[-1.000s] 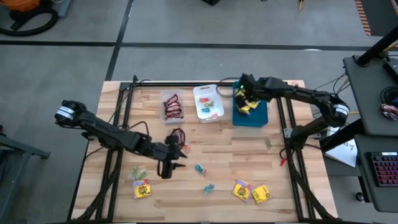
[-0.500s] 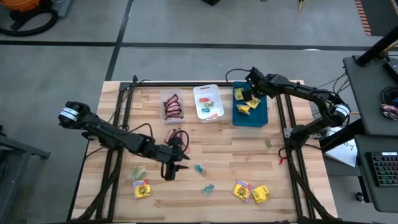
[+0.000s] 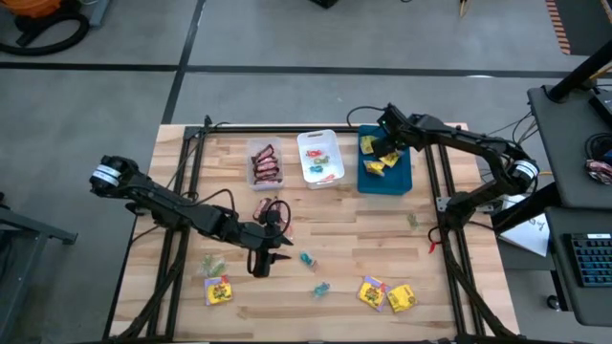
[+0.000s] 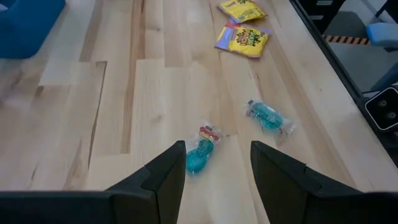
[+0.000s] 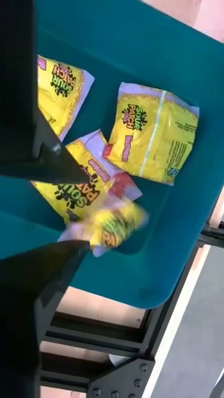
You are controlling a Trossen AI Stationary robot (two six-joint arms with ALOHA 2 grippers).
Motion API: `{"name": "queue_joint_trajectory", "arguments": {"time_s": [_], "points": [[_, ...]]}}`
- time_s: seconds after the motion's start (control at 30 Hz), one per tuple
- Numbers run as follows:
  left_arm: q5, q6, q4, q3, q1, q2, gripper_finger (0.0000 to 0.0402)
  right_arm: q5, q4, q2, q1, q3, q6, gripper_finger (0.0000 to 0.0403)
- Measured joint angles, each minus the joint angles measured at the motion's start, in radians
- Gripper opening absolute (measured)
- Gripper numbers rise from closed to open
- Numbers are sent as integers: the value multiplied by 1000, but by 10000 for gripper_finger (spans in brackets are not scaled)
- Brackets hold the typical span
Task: Sort candy
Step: Put the top blue jelly candy into the white bin
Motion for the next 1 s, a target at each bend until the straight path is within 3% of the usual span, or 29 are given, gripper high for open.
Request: {"name": "queue_joint_trajectory", "arguments": {"time_s": [0.17, 0.37, 1.0], "points": [[0, 0, 0, 0, 0, 0, 164, -26, -14, 0, 5, 25, 3, 195], [0, 0, 0, -1, -8, 0, 164, -161, -38, -9, 68, 72, 15, 201], [-28, 51, 127, 60, -24, 318, 239, -157, -56, -177, 575, 76, 185, 201]]}}
